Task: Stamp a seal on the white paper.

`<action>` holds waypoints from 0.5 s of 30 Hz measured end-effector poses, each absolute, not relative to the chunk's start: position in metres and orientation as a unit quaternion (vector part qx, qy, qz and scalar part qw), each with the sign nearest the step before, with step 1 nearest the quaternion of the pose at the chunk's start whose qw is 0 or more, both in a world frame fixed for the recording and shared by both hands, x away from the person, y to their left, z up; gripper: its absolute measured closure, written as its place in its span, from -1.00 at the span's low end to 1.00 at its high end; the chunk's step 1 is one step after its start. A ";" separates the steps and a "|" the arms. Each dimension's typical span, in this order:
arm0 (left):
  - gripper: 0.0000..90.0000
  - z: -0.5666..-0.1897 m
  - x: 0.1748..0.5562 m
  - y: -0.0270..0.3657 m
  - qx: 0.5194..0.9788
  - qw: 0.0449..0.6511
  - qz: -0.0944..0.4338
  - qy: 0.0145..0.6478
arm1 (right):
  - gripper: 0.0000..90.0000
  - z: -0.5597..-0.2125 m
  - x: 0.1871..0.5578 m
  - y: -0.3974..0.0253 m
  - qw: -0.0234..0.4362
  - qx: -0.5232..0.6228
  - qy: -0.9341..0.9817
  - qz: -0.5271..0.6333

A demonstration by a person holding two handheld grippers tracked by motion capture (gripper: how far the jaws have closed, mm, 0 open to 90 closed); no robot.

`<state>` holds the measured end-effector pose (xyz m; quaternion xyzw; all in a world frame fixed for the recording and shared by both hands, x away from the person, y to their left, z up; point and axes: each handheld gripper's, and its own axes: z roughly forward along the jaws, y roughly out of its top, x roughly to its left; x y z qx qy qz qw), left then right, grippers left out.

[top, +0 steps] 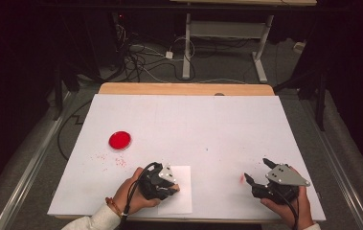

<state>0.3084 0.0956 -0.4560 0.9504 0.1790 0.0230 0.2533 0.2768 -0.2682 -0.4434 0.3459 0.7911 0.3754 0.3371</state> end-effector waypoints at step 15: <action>0.64 -0.452 0.314 0.085 0.961 0.209 0.013 0.182 | -0.47 -0.444 0.277 -0.267 0.337 0.343 0.794 0.371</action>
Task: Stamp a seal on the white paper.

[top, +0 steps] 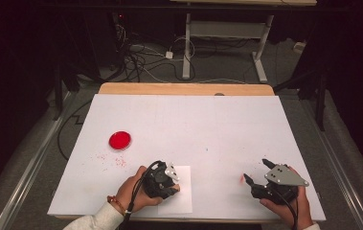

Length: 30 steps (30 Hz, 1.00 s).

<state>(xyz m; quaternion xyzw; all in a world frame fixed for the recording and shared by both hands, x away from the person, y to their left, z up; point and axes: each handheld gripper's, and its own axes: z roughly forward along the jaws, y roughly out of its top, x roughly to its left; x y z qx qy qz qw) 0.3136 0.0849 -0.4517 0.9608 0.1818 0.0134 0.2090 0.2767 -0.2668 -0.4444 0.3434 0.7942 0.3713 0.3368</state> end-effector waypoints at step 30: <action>0.64 -0.453 0.311 0.083 0.962 0.204 0.023 0.180 | -0.47 -0.445 0.276 -0.266 0.338 0.340 0.797 0.368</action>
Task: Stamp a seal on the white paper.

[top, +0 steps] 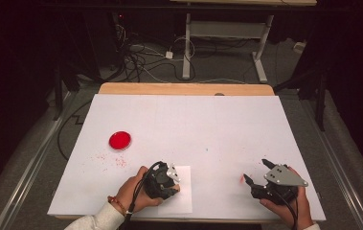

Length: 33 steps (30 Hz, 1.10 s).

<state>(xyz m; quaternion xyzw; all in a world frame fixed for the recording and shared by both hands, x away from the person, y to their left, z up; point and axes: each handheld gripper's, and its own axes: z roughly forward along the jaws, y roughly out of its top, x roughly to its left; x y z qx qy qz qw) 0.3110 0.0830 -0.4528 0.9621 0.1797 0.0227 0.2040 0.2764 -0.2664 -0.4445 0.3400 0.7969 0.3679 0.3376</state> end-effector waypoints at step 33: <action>0.63 -0.421 0.311 0.118 0.928 0.303 0.050 0.211 | -0.47 -0.442 0.274 -0.268 0.340 0.332 0.799 0.369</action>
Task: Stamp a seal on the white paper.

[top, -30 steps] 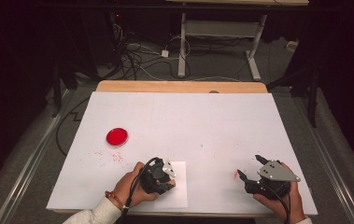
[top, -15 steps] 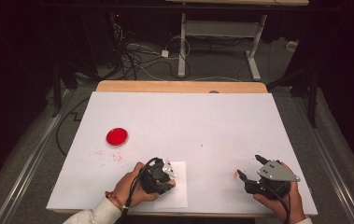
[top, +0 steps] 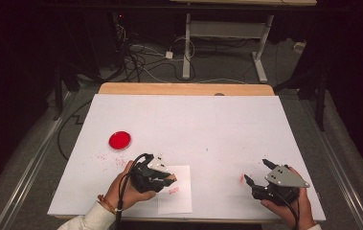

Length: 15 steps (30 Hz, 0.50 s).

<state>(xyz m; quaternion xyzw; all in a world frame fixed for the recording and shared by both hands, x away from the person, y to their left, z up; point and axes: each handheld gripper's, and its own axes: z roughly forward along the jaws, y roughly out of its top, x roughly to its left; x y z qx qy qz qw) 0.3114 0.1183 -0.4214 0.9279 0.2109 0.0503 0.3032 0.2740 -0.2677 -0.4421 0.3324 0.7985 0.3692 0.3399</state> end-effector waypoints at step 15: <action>0.63 -0.415 0.318 0.143 0.912 0.325 0.071 0.241 | -0.47 -0.441 0.275 -0.268 0.343 0.332 0.797 0.369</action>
